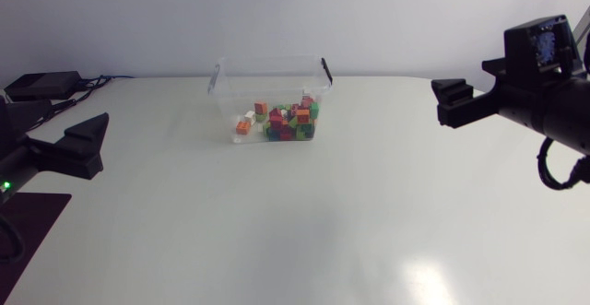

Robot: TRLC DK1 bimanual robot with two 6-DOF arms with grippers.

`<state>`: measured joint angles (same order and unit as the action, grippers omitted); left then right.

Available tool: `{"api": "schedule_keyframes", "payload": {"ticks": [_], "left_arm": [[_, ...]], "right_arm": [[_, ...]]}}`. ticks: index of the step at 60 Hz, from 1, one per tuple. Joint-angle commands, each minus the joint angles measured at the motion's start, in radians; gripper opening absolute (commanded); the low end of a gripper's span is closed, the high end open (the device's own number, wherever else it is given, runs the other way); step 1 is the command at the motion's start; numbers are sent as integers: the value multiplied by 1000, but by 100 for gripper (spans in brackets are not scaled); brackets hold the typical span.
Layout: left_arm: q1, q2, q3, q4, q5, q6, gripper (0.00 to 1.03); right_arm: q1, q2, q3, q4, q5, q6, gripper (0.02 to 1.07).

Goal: Place the duplo bricks in the container

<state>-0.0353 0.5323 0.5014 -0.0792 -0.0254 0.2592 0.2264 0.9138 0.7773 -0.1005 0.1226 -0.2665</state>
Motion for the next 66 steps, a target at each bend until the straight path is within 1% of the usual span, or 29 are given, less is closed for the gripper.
{"api": "schedule_keyframes", "payload": {"ticks": [1,8,16,25,66], "left_arm": [[9,-51,-50,-7,-1,17,99],[15,-98,-86,-7,-1,28,99],[38,-186,-138,-24,-1,38,99],[38,-290,-189,-56,0,49,99],[36,-479,-433,49,20,-191,99]], "right_arm": [[-15,-70,-78,12,20,-22,103],[-42,-165,-144,12,20,-42,103],[-65,-296,-230,10,20,-74,103],[-96,-421,-310,-4,9,-92,103],[-198,-805,-674,77,-94,188,103]]}}
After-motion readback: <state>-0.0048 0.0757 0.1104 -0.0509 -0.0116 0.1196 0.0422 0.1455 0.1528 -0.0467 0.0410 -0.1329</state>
